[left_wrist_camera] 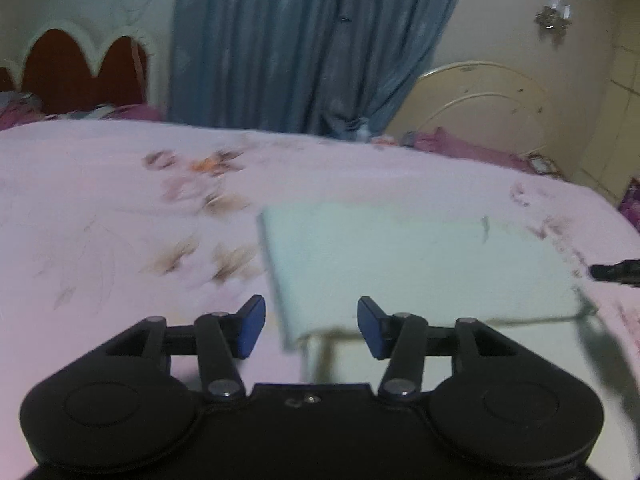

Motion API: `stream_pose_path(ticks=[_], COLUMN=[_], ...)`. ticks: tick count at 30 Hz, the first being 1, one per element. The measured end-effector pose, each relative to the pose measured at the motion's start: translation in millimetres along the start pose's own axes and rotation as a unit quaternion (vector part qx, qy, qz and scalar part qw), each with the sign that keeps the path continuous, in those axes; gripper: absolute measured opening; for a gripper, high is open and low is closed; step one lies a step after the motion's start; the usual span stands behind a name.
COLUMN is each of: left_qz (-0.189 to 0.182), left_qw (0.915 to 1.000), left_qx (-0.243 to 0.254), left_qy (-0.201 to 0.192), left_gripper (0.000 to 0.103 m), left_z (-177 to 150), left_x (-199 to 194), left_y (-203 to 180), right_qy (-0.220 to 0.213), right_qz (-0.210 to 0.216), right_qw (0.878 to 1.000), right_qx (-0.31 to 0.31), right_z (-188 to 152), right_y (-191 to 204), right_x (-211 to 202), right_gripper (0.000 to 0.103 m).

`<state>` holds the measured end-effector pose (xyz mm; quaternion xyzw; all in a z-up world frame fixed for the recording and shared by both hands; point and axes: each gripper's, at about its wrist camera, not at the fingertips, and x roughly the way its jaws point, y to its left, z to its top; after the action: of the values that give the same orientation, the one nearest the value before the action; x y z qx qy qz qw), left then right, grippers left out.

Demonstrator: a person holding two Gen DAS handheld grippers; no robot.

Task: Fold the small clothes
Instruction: 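Open the left tool and withdraw it from the folded side, then fold the sweater hem up toward the collar with both tools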

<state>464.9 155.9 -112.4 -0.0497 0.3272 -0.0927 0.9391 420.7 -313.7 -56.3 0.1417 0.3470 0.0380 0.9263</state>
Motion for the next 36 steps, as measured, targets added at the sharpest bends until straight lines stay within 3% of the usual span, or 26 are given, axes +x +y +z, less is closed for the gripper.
stream_pose_path(ticks=[6,9,10,14,17,18,19,20,22,23,24,28,32,34,36], left_qz=[-0.027,-0.032,-0.013,-0.008,-0.030,-0.038,-0.045,-0.050,-0.060,-0.064,-0.067,-0.053,-0.029,-0.050,-0.060], left_qw=[0.9996,0.9987,0.9985,0.9982,0.9993,0.9993,0.9989,0.9984,0.9974,0.9969,0.9965,0.9964,0.9968,0.9962,0.9951], left_qx=[0.008,0.001,-0.001,-0.052,-0.019,-0.004,0.013,0.026,0.037,0.039,0.040,0.057,0.071,0.071,0.078], left_qy=[-0.002,0.040,0.053,0.030,0.008,0.005,0.006,0.008,0.019,0.024,0.032,0.035,0.023,0.011,0.003], left_gripper=[0.048,0.053,0.048,0.050,0.055,0.056,0.057,0.057,0.056,0.056,0.056,0.056,0.055,0.057,0.057], left_z=[44.0,51.3,49.5,49.3,48.7,48.2,47.4,46.2,39.7,34.9,28.0,7.7,3.5,5.2,1.0], left_x=[66.5,109.0,119.6,103.0,83.8,81.6,81.0,81.8,85.9,88.6,90.4,85.9,60.2,48.0,41.4], left_y=[-9.7,1.3,10.4,39.8,13.4,-1.2,-18.0,-32.8,-53.2,-60.0,-63.6,-58.4,-50.7,-62.6,-78.2], right_qy=[0.028,0.052,0.057,0.055,0.033,0.028,0.023,0.013,0.030,0.044,0.060,0.073,0.064,0.048,0.047], right_qz=[0.032,0.016,-0.010,-0.085,-0.059,-0.037,-0.020,0.002,0.053,0.068,0.077,0.059,-0.007,0.014,0.073], right_qw=[0.997,0.996,0.996,0.992,0.996,0.997,0.997,0.996,0.994,0.992,0.990,0.988,0.991,0.993,0.991], right_qx=[-0.059,-0.067,-0.067,-0.069,-0.058,-0.064,-0.074,-0.085,-0.096,-0.098,-0.102,-0.123,-0.118,-0.110,-0.106], right_z=[12.3,9.8,8.5,12.1,17.6,18.0,16.8,14.8,10.8,8.4,4.2,-4.0,-6.2,-7.8,-14.4], right_y=[36.0,34.4,29.5,17.1,32.5,49.2,65.0,80.8,110.2,120.0,128.2,123.5,90.0,93.7,112.7], right_x=[42.4,67.6,73.5,72.0,63.8,64.3,65.4,66.6,75.1,80.6,87.7,90.9,71.4,54.4,39.4], right_gripper=[0.006,0.006,0.006,0.006,0.008,0.029,0.073,0.084,0.071,0.046,0.034,0.034,0.034,0.034,0.034])
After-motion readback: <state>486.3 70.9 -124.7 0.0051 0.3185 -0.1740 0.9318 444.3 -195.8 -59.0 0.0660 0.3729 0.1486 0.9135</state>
